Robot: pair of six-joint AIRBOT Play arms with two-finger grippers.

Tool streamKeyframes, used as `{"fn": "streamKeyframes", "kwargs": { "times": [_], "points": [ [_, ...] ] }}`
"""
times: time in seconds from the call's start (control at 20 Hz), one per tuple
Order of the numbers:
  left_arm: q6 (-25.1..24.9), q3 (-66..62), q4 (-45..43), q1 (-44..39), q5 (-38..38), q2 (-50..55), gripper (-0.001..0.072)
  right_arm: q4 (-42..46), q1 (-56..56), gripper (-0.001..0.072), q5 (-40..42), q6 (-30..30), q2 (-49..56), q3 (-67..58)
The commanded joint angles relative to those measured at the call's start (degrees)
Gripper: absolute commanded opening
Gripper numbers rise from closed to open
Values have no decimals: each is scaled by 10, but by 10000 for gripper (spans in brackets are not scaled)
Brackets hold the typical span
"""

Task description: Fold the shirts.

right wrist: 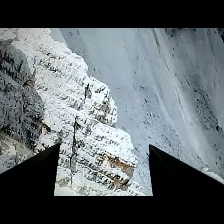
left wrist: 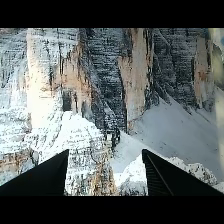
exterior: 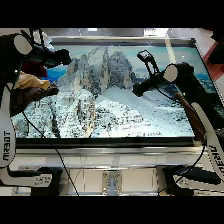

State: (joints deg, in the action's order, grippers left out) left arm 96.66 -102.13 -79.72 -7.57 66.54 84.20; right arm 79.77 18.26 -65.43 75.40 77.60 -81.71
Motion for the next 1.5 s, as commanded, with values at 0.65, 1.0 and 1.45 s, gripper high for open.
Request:
{"fn": "streamKeyframes", "kwargs": {
  "times": [0.65,1.0,1.45],
  "points": [
    [-55,0,-407,87,60,22,515,-158,2,618,148,0,1,0],
    [-77,0,-236,292,35,170,667,-168,7,618,170,14,1,0],
    [-97,-1,-289,322,-84,304,706,-163,7,618,174,66,2,0]
  ]
}}
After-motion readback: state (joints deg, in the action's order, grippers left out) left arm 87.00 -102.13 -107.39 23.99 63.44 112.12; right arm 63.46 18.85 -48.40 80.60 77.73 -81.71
